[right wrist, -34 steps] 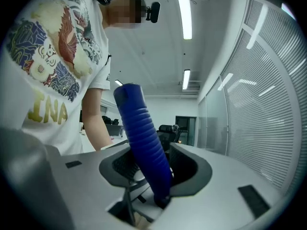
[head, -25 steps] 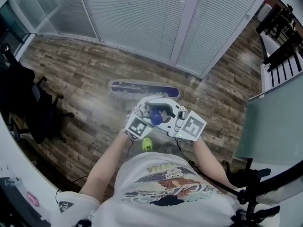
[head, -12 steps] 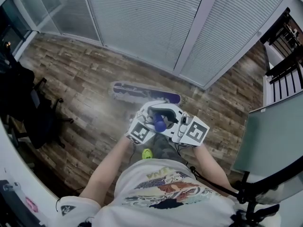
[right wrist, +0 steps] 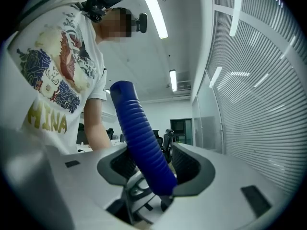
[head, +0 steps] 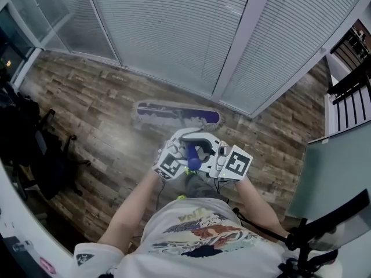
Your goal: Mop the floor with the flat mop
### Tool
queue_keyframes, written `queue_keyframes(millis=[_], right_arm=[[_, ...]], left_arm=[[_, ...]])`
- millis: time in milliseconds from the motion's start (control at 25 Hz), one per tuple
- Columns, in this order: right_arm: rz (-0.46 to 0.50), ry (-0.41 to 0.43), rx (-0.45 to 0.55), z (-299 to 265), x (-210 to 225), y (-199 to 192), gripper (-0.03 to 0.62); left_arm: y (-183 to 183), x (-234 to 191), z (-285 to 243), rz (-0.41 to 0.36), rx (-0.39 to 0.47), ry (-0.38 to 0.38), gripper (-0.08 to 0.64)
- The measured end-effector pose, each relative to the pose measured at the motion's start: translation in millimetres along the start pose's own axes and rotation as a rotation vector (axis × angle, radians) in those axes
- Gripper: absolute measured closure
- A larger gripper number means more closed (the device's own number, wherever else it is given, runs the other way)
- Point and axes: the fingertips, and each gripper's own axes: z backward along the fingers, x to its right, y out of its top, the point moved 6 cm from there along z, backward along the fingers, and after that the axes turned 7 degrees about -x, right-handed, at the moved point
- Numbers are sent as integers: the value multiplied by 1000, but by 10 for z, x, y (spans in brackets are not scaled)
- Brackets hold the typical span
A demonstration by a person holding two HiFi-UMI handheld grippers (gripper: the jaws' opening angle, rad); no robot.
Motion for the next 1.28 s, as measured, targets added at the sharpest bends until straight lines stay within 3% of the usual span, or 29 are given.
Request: queue_keyframes(millis=[240, 480, 800, 1080, 1280], right_arm=[[-46, 39, -94, 77, 838, -191, 374], [-53, 52, -131, 11, 920, -168, 373], [-70, 78, -195, 50, -44, -285, 360], [-4, 102, -155, 152, -1193, -148, 357], [-24, 140, -184, 327, -1868, -102, 353]], left_arm=[[-102, -638, -568, 4, -45, 8, 471], [-118, -735, -590, 14, -78, 12, 471], [-218, 84, -108, 11, -100, -5, 468], [-43, 1074, 509, 31, -75, -3, 459], [77, 1715, 798, 39, -82, -9, 457]])
